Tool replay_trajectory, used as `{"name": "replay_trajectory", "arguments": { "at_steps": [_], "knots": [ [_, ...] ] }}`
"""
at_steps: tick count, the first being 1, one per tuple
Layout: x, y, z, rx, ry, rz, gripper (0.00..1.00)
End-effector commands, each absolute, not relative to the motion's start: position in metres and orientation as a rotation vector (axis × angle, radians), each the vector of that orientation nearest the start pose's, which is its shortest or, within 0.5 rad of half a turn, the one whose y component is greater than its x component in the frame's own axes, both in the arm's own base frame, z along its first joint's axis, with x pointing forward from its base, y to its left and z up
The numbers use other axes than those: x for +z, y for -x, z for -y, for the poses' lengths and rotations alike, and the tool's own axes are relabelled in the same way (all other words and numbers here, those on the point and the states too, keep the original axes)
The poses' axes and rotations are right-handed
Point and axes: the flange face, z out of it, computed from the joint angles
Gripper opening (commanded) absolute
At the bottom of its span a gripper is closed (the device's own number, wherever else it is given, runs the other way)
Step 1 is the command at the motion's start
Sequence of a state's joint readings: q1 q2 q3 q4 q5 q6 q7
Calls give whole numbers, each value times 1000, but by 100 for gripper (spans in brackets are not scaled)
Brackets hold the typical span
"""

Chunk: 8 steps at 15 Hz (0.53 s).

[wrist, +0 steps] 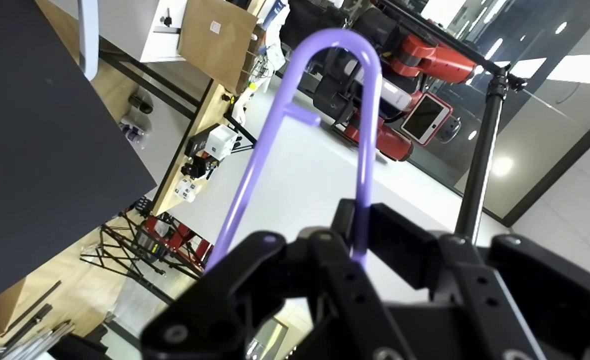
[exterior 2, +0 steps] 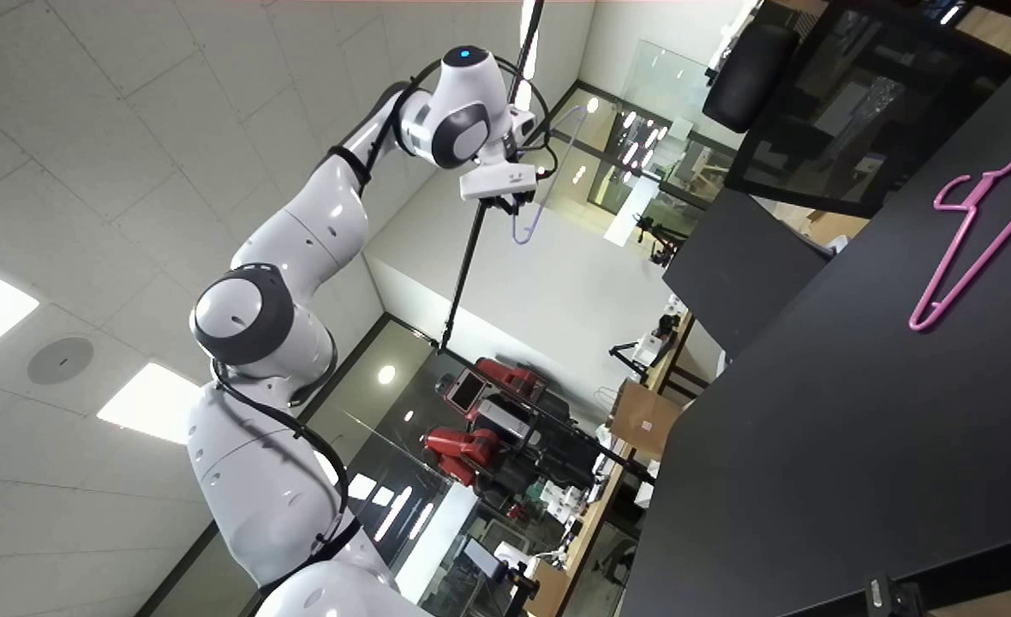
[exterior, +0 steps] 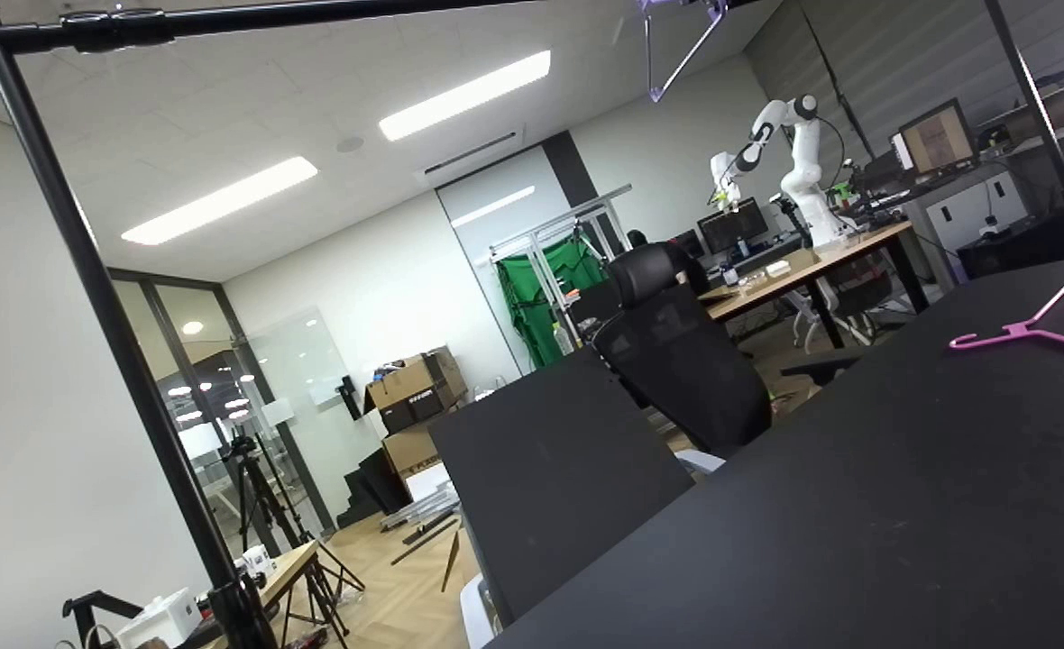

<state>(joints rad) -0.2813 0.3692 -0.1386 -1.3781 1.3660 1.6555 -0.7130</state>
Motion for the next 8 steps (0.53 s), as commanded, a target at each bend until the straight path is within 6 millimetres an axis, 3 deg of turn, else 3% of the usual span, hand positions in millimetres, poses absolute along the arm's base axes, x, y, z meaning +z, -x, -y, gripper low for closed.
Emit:
{"name": "replay_trajectory", "arguments": {
  "at_steps": [1, 8],
  "knots": [
    [580, -662, 167, -694, 1888, 92, 4],
    [578, -660, 165, -672, 1883, 199, 4]
  ]
}}
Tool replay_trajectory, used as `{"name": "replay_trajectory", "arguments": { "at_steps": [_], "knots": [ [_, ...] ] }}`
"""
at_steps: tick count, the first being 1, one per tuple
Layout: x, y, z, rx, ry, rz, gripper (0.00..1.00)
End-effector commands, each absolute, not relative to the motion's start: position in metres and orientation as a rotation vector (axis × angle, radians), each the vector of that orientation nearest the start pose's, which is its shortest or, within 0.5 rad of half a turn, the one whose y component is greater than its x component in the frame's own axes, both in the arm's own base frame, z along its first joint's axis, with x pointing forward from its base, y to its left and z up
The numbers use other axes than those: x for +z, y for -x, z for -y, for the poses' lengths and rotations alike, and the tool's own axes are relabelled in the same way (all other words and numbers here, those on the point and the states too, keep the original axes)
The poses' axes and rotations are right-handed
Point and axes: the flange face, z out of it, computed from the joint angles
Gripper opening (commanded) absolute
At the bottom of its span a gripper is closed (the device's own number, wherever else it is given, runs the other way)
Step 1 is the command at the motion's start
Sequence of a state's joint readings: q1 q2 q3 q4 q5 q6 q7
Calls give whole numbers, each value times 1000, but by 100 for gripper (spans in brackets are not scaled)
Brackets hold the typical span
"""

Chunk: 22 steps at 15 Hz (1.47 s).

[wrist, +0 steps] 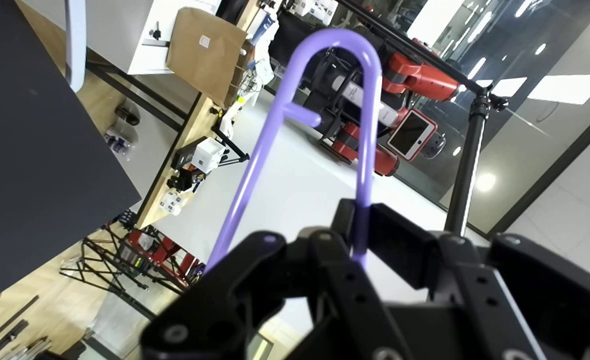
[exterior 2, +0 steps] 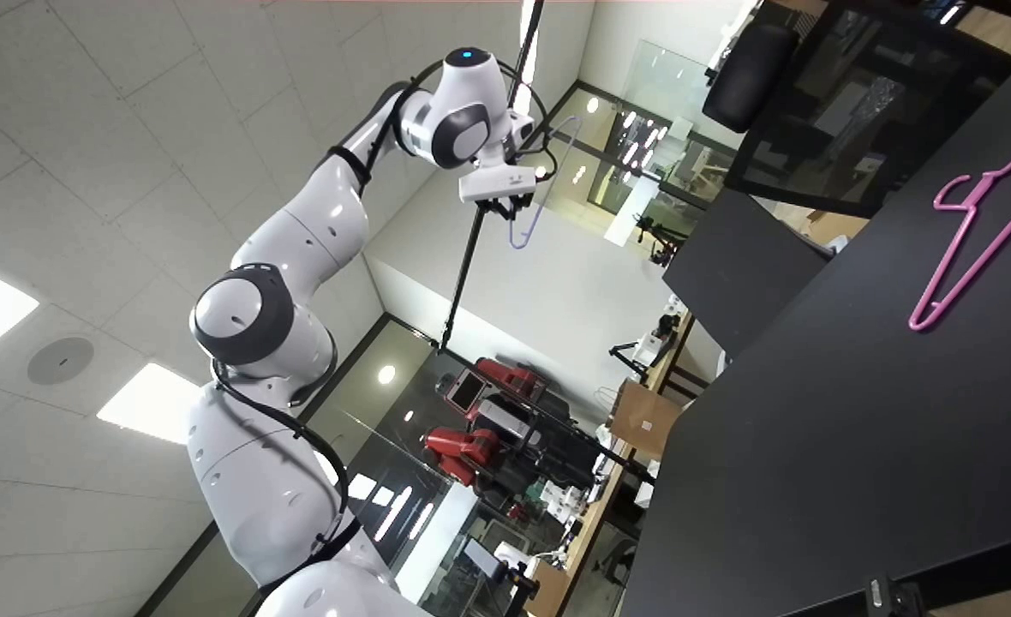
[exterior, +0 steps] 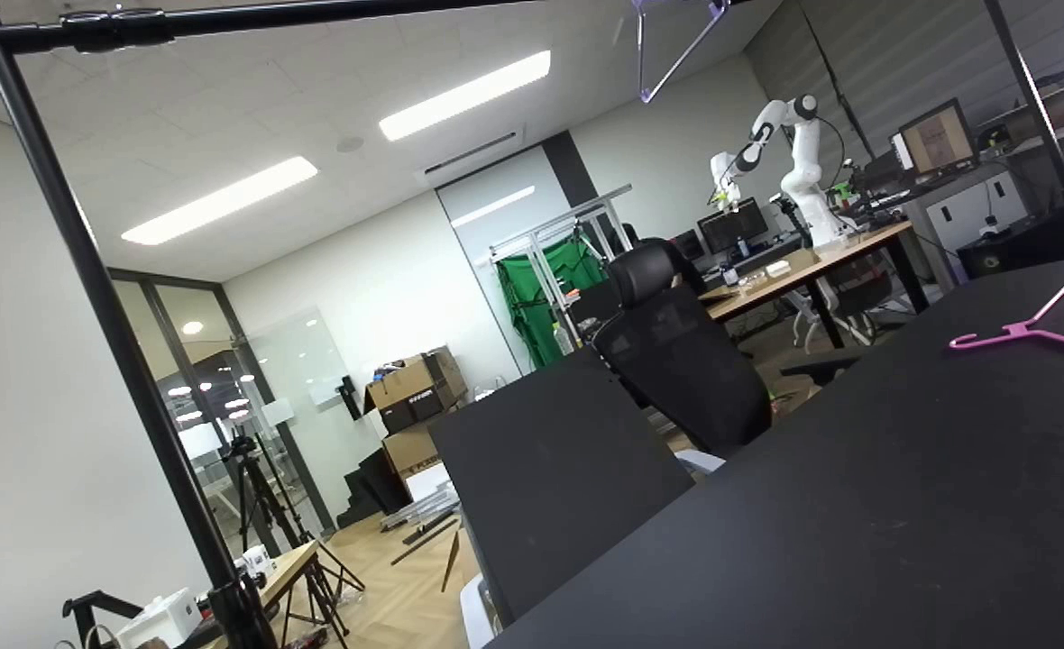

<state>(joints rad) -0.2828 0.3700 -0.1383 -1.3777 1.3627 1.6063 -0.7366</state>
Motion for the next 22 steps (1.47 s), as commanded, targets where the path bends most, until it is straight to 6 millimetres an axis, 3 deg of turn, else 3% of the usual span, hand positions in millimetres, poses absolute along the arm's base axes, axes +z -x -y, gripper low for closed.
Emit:
{"name": "replay_trajectory", "arguments": {
  "at_steps": [1, 6, 8, 9, 22],
  "knots": [
    [578, -659, 164, -663, 1882, 209, 4],
    [578, -656, 163, -628, 1889, 193, 4],
    [578, -654, 166, -605, 1938, 112, 4],
    [568, -655, 164, -632, 1897, 166, 16],
    [567, -655, 167, -617, 1918, 140, 16]
  ]
}}
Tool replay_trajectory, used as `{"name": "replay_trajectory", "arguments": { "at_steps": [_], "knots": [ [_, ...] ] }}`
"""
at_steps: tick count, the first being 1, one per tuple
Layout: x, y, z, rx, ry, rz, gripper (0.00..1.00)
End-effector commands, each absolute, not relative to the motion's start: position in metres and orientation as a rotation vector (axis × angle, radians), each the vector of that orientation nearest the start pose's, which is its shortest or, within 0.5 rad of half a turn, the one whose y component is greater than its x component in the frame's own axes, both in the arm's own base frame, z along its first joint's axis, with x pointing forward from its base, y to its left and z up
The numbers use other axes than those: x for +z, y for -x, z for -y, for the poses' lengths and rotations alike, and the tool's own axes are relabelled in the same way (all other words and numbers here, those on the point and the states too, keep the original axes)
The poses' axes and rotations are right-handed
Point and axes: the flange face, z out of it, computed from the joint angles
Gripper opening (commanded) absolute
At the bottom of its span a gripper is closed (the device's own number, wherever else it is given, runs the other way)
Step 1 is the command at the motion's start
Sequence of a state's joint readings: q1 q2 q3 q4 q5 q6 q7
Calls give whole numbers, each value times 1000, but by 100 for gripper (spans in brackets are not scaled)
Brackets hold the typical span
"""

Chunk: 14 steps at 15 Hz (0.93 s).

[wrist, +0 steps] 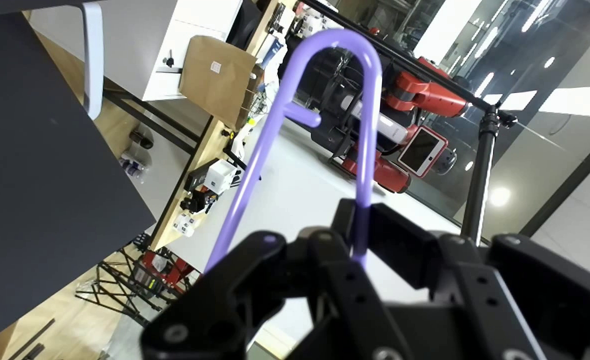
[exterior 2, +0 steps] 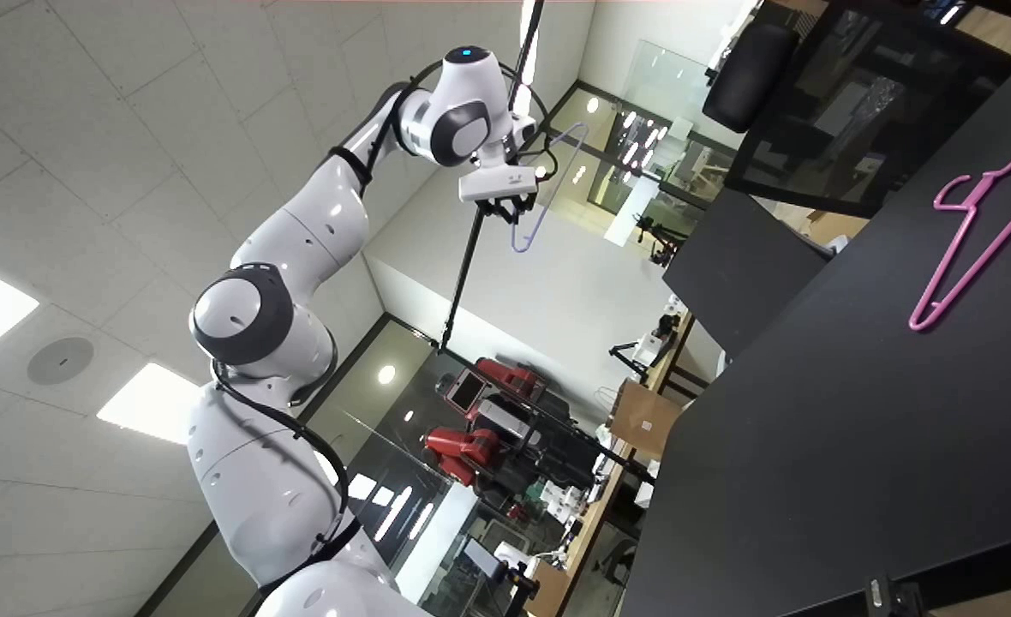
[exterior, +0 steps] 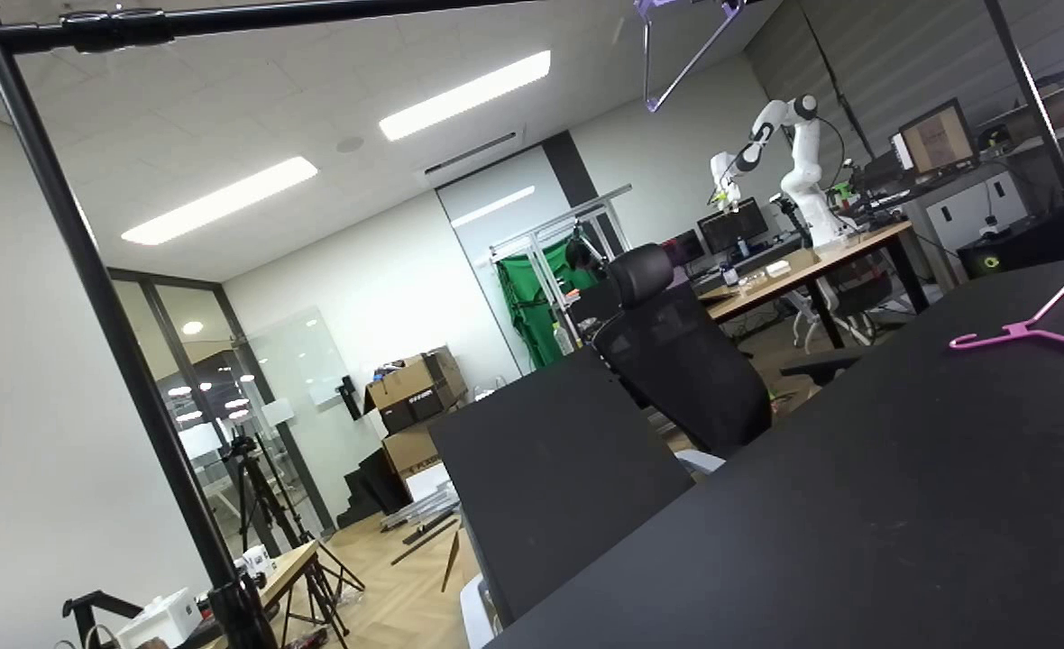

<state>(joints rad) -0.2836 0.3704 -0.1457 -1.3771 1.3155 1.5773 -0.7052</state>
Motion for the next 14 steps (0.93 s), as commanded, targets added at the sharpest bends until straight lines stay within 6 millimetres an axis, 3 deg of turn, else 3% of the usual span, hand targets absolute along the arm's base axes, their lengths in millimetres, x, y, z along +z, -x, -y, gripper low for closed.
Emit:
{"name": "replay_trajectory", "arguments": {
  "at_steps": [1, 2, 9, 14],
  "knots": [
    [567, -655, 167, -617, 1918, 140, 16],
    [568, -658, 166, -627, 1924, 143, 4],
    [571, -679, 166, -680, 1880, 197, 4],
    [587, -688, 175, -712, 1856, 211, 4]
  ]
}}
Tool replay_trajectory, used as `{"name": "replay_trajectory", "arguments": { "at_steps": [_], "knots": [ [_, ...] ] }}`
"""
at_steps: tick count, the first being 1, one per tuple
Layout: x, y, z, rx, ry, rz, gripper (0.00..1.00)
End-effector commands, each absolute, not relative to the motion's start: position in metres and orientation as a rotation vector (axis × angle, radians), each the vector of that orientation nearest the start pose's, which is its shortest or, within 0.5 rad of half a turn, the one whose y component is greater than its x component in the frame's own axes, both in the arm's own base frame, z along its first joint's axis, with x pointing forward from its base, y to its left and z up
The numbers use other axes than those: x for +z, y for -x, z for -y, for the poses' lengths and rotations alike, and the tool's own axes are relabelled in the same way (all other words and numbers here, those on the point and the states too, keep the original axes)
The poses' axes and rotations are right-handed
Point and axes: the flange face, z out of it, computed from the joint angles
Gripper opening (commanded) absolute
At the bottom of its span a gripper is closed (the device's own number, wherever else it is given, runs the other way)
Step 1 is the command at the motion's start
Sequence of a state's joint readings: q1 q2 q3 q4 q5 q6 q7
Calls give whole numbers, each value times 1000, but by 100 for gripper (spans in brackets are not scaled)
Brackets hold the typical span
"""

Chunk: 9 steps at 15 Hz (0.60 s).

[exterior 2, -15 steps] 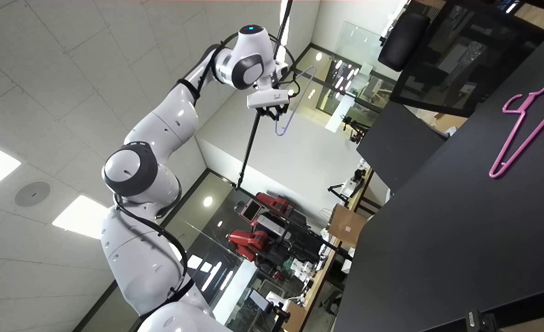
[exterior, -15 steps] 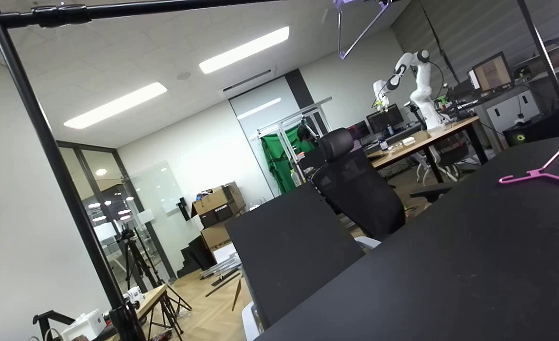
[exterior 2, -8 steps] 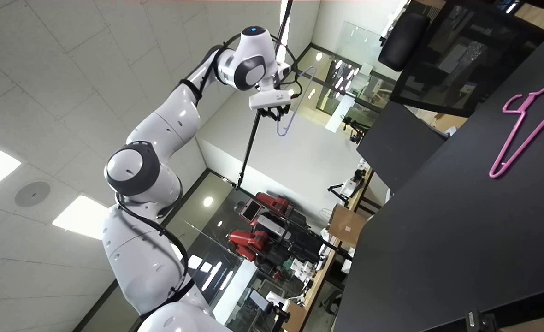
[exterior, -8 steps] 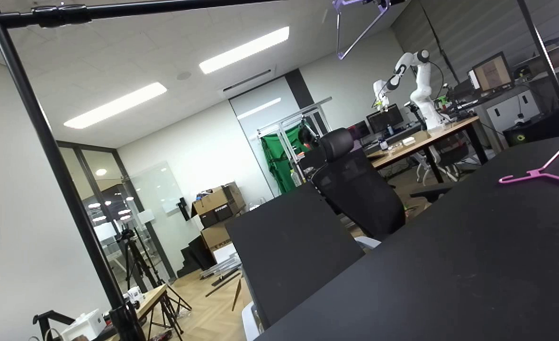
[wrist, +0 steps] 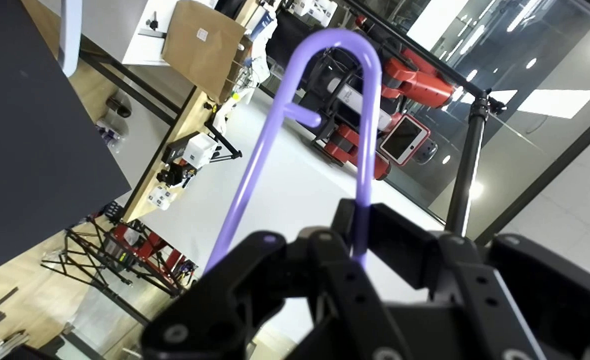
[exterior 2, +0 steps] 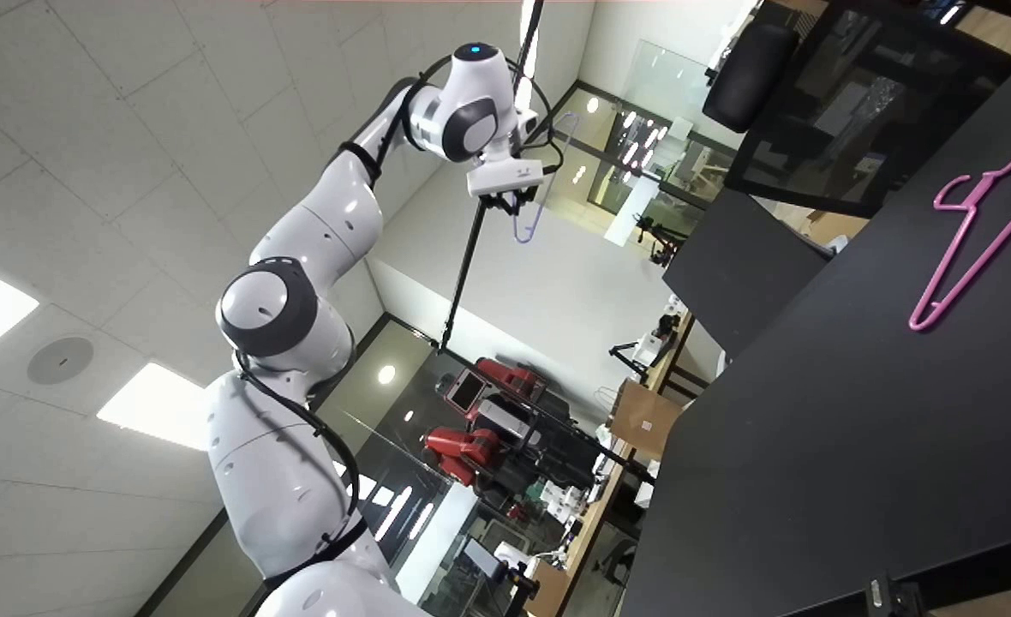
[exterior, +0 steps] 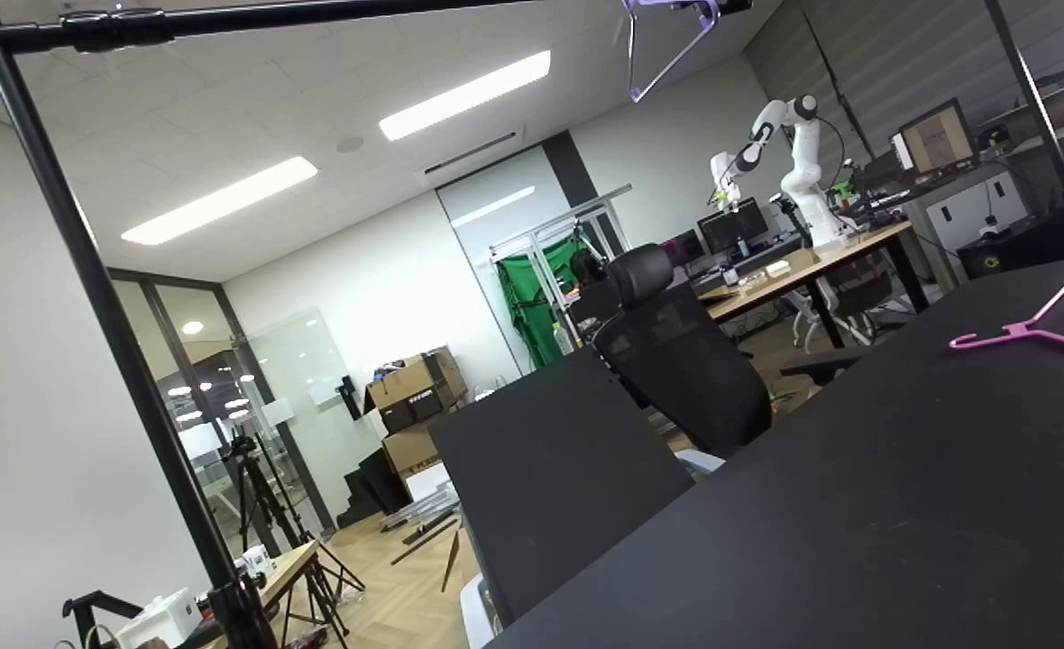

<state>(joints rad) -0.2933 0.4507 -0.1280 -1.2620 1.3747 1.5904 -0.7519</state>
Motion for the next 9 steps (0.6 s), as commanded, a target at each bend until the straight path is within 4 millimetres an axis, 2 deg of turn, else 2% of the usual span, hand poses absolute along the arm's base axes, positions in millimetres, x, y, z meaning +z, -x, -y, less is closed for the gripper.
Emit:
{"name": "replay_trajectory", "arguments": {
  "at_steps": [1, 9],
  "knots": [
    [589, -691, 177, -714, 1853, 207, 4],
    [582, -711, 189, -587, 1897, 62, 4]
  ]
}}
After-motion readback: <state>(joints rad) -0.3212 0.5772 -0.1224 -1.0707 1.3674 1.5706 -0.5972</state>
